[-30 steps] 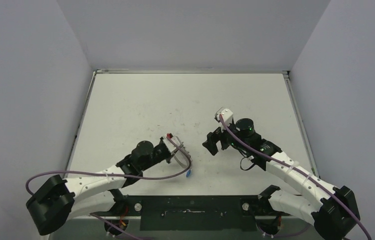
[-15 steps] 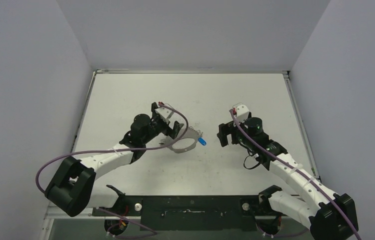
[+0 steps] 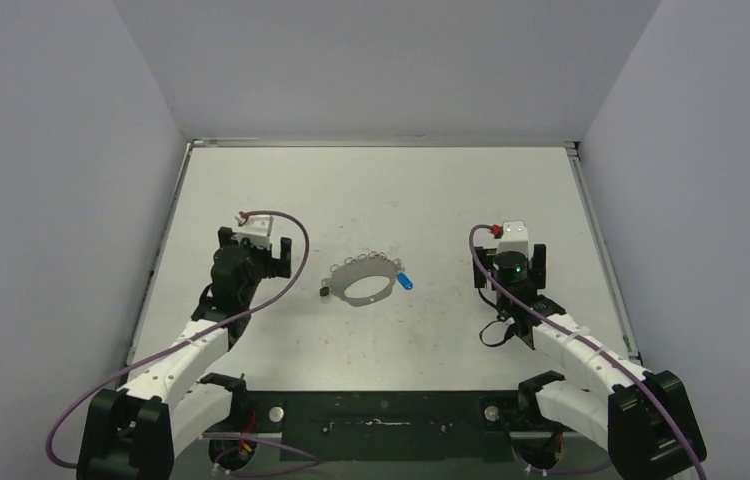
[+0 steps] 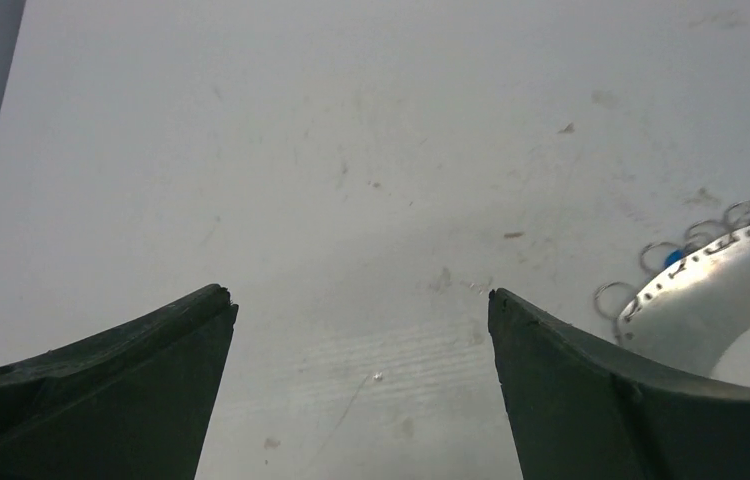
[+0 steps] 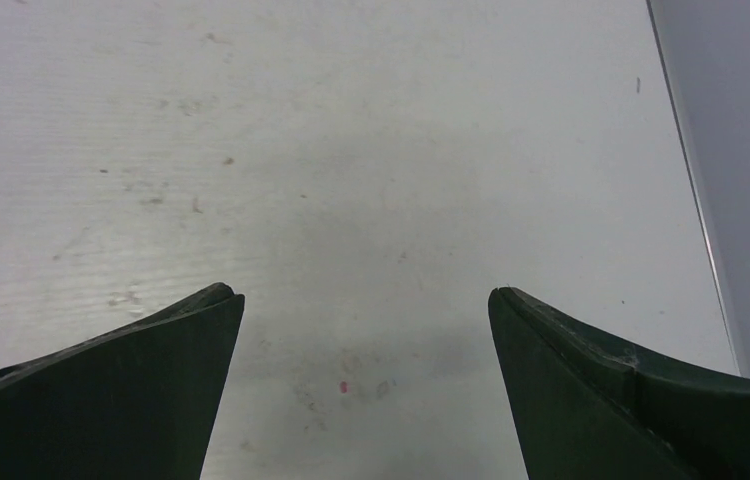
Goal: Put the keys on the keyring
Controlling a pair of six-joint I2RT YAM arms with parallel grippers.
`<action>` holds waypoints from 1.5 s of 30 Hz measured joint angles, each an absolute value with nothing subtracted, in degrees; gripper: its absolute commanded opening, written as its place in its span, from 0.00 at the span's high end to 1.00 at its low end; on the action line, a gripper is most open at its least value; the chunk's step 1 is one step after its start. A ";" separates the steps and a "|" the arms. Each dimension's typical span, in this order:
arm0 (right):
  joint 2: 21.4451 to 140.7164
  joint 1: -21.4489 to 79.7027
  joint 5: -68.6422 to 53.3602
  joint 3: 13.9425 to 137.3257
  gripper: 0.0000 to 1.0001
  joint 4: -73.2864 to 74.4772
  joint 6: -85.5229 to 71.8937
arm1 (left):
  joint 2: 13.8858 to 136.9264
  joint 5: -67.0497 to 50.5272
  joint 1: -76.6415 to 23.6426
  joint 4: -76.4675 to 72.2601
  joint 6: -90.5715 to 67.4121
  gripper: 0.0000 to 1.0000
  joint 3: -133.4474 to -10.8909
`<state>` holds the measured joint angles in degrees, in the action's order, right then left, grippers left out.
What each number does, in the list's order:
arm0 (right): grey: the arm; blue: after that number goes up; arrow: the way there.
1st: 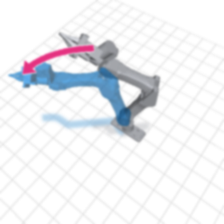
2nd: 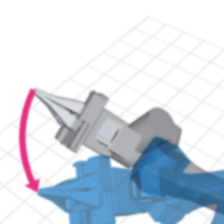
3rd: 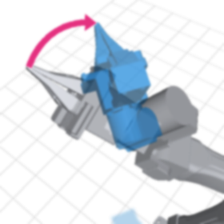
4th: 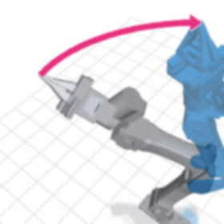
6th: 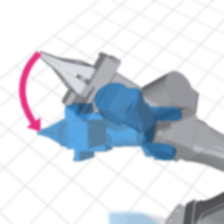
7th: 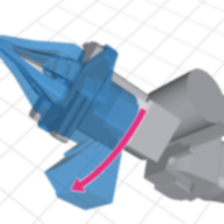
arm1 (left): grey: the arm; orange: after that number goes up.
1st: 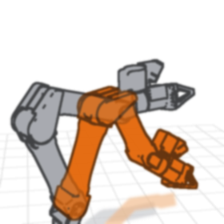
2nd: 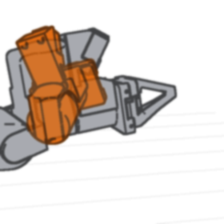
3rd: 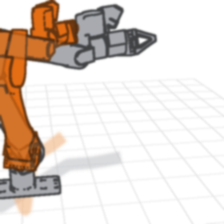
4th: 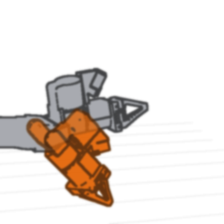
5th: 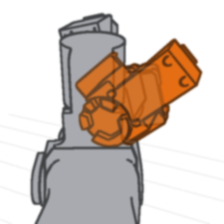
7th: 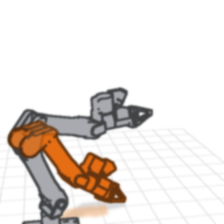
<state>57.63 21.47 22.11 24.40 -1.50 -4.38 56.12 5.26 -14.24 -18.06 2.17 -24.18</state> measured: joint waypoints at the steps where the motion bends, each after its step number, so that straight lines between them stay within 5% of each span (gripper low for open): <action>1: 58.78 20.80 23.49 22.94 0.00 -3.62 -4.34 | 56.27 6.52 -13.91 -18.00 2.28 0.03 -22.87; 10: 66.67 15.49 28.45 16.67 0.00 -19.62 -3.84 | 70.02 10.44 -8.80 -28.86 4.27 0.03 -12.64; 19: 72.90 12.21 29.80 15.66 0.00 -35.86 -3.09 | 91.50 5.02 -1.02 -58.26 4.75 0.03 -12.56; 33: 79.90 5.93 25.08 17.80 0.00 -41.58 -2.85 | 91.85 7.42 -0.62 -58.39 3.11 0.03 -16.40; 38: 90.67 5.28 22.02 14.92 0.00 -58.59 -3.81 | 91.88 8.38 -0.62 -57.69 2.35 0.03 -17.41; 45: 93.51 6.59 20.99 21.17 0.00 -51.75 -3.46 | 91.90 9.45 -0.62 -56.75 1.93 0.03 -17.43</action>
<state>93.51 6.59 20.99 21.17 -51.75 -3.46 91.90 9.45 -0.62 -56.75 1.93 -17.43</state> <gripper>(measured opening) 0.999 0.971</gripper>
